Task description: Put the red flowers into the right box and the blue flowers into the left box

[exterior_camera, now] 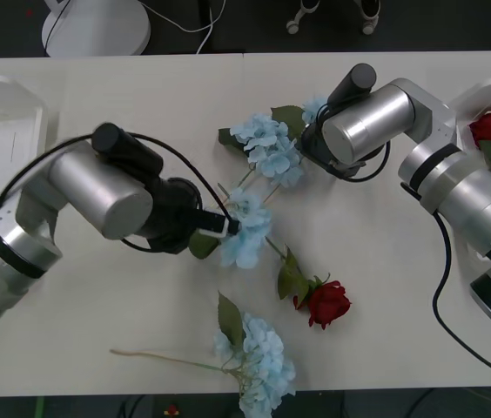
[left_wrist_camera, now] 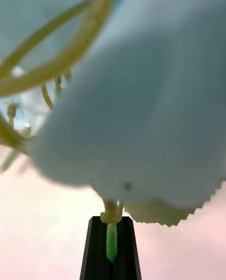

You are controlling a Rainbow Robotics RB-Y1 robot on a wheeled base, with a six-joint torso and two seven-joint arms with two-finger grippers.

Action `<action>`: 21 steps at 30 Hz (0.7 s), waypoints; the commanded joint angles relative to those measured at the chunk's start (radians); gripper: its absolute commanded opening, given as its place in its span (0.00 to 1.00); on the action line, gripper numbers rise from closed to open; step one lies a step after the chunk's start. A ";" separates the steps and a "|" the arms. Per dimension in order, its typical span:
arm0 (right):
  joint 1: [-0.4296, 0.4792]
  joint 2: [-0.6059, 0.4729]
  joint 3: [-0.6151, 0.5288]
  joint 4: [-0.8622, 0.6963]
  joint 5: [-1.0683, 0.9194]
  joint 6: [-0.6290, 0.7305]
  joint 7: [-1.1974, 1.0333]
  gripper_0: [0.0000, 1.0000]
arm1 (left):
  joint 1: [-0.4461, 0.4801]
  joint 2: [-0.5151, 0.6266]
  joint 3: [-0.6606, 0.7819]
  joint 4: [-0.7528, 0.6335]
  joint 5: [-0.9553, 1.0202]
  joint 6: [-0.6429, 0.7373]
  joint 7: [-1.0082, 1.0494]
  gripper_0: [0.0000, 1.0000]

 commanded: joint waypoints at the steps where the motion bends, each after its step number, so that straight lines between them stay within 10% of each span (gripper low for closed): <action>1: -0.074 0.039 -0.002 0.048 0.008 -0.036 0.004 1.00 | 0.004 0.045 0.225 -0.078 0.097 0.058 -0.003 0.00; 6: -0.075 0.045 -0.004 0.059 0.007 -0.037 0.009 0.95 | 0.027 0.028 0.413 -0.078 0.168 0.110 -0.003 0.00; 13: -0.077 0.045 -0.002 0.074 0.001 -0.036 0.010 0.35 | 0.046 0.013 0.597 -0.078 0.246 0.169 0.326 0.00; 21: -0.077 0.045 -0.002 0.080 0.001 -0.037 0.017 0.25 | 0.046 0.024 0.742 -0.073 0.212 0.256 0.750 0.00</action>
